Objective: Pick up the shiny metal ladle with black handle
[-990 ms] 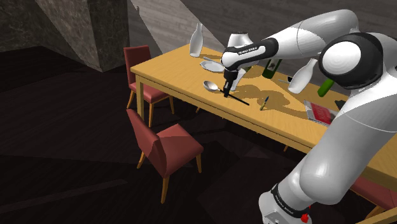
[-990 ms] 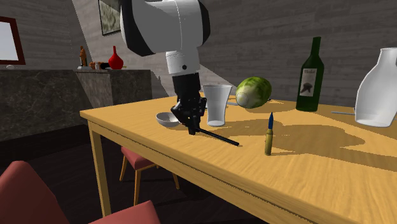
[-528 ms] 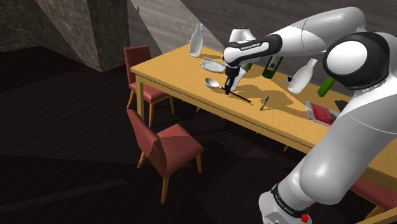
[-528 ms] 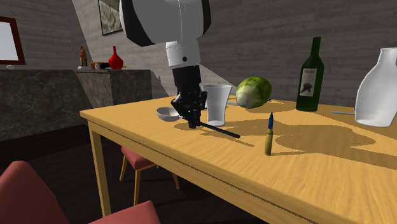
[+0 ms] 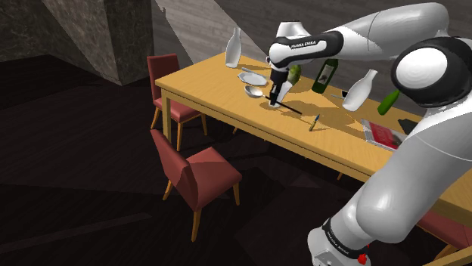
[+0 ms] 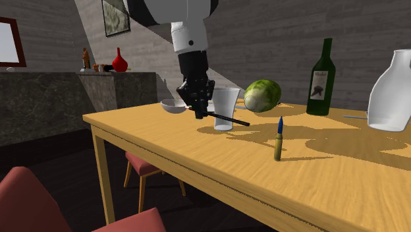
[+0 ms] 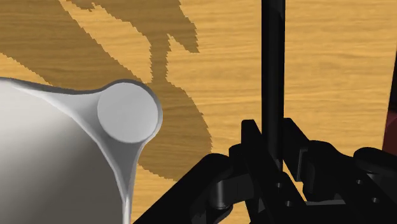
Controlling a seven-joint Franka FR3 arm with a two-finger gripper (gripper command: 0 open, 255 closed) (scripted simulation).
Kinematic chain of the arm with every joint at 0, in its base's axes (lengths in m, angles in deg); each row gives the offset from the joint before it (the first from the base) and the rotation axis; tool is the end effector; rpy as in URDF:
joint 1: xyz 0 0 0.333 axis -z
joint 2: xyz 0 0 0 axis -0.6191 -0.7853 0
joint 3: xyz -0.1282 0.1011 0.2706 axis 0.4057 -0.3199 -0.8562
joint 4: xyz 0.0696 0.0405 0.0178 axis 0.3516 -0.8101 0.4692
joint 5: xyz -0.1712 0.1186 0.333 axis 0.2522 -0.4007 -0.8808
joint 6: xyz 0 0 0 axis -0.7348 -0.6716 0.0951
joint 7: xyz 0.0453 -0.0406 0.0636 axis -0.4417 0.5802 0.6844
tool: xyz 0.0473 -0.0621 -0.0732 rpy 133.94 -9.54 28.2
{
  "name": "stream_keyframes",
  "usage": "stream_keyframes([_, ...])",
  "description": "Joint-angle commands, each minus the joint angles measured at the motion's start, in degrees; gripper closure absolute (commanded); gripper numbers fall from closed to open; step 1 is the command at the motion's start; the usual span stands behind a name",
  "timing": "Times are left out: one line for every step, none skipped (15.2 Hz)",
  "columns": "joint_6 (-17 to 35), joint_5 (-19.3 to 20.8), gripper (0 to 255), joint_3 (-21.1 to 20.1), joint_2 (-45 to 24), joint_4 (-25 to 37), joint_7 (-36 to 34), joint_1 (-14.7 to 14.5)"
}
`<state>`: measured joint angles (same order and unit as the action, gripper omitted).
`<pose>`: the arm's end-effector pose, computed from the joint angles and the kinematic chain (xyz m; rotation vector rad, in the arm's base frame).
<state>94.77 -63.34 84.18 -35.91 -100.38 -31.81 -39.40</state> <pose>0.5470 -0.1799 0.4456 2.9623 0.5989 -0.1353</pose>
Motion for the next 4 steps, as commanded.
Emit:
stream_keyframes([-1.59,0.06,255,-0.01,0.41,1.18,0.13,-0.04])
stream_keyframes([-2.32,0.08,255,-0.02,0.6,1.74,0.18,-0.06])
stream_keyframes([-2.44,0.09,255,-0.02,0.63,1.82,0.19,-0.06])
stream_keyframes([-2.44,0.09,255,-0.02,0.63,1.83,0.19,-0.06])
